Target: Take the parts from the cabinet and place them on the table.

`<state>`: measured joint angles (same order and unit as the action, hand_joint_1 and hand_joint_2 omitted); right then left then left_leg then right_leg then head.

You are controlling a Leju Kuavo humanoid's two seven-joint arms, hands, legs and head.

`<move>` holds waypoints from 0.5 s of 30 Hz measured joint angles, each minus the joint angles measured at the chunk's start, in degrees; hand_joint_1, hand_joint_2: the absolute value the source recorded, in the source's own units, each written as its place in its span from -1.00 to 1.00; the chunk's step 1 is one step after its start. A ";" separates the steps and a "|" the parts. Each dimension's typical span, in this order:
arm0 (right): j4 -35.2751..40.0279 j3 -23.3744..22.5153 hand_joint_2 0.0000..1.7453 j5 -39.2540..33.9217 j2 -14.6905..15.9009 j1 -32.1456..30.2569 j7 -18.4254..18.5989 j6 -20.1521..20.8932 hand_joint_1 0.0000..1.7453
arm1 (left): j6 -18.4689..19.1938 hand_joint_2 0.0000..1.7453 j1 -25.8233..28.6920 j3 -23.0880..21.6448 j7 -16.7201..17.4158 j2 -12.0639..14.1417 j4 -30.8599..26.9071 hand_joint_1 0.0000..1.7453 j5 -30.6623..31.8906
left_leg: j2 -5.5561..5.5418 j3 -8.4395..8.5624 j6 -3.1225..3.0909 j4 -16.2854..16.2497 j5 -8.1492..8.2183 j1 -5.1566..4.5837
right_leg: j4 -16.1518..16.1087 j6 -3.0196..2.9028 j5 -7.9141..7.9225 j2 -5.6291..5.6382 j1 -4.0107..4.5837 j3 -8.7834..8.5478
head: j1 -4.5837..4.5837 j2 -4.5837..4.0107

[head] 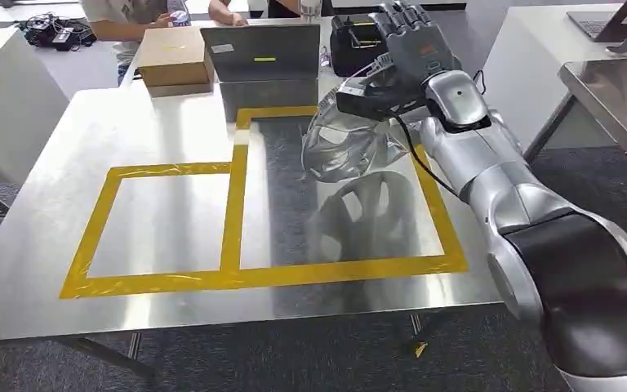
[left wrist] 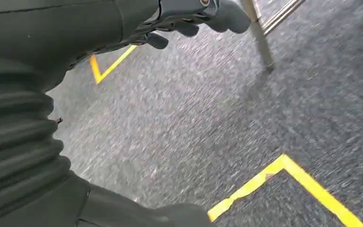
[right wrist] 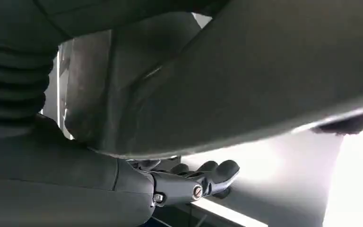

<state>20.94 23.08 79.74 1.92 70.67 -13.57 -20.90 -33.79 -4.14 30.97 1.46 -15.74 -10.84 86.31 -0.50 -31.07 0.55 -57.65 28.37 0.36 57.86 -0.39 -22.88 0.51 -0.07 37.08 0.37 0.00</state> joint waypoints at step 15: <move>1.16 1.64 -1.00 1.61 -4.85 4.33 -6.39 1.36 -1.00 | 3.61 -1.00 -0.98 0.00 0.09 0.02 -0.04 -1.00 0.92 | 0.04 0.11 0.04 0.00 -0.03 0.01 | 0.01 -0.01 0.00 0.02 0.06 -0.01 | 0.02 0.00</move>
<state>22.10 24.72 81.35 -2.93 75.00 -19.96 -19.54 -30.18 -5.12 30.97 1.55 -15.72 -10.88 87.23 -0.46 -30.96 0.59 -57.65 28.34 0.37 57.87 -0.40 -22.89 0.52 -0.01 37.08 0.39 0.00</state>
